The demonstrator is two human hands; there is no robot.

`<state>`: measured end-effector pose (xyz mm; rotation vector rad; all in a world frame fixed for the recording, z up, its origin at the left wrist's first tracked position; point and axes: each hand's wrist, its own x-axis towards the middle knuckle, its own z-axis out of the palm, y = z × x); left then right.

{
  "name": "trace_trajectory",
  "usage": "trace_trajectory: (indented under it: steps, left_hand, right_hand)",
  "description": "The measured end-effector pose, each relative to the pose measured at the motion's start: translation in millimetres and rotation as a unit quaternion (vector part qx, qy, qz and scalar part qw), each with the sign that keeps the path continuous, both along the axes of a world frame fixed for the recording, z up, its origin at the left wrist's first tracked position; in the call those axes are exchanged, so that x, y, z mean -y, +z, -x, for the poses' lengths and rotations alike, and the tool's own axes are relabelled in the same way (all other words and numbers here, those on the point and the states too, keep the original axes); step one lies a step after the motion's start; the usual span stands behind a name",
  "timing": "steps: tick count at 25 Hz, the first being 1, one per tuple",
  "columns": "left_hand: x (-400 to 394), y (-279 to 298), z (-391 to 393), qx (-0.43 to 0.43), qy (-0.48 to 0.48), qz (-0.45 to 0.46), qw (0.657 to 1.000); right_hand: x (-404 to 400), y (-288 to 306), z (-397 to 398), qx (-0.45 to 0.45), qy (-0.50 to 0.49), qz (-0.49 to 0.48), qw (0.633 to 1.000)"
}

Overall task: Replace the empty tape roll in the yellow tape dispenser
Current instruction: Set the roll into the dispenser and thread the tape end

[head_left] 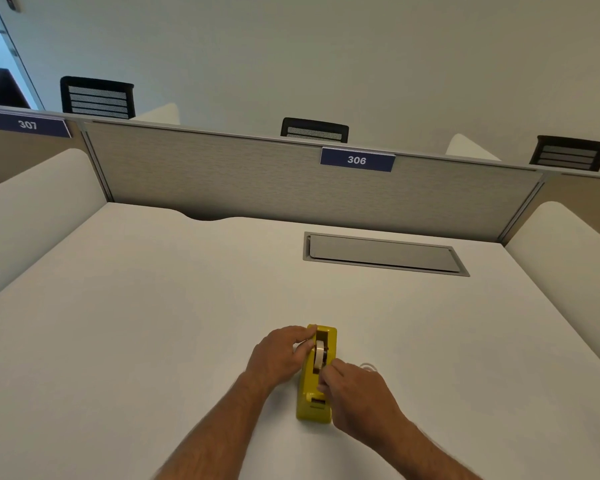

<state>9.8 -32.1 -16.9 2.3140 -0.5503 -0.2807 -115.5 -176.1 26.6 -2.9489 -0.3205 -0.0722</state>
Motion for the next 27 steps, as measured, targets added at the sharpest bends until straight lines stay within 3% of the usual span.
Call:
trace_trajectory:
  steps: [7, 12, 27]
  left_hand:
    - [1.4, 0.0, 0.6, 0.018, 0.010, -0.006, 1.000]
    - [2.1, -0.8, 0.4, 0.013, 0.013, -0.007, 1.000]
    - [2.6, -2.1, 2.8, 0.014, 0.015, -0.016, 1.000]
  right_hand:
    - [-14.7, -4.3, 16.7, 0.017, -0.003, 0.014, 1.000]
    - [-19.5, -2.8, 29.0, 0.036, -0.016, 0.093, 0.995]
    - [-12.5, -39.7, 36.2, 0.156, 0.022, 0.069, 0.985]
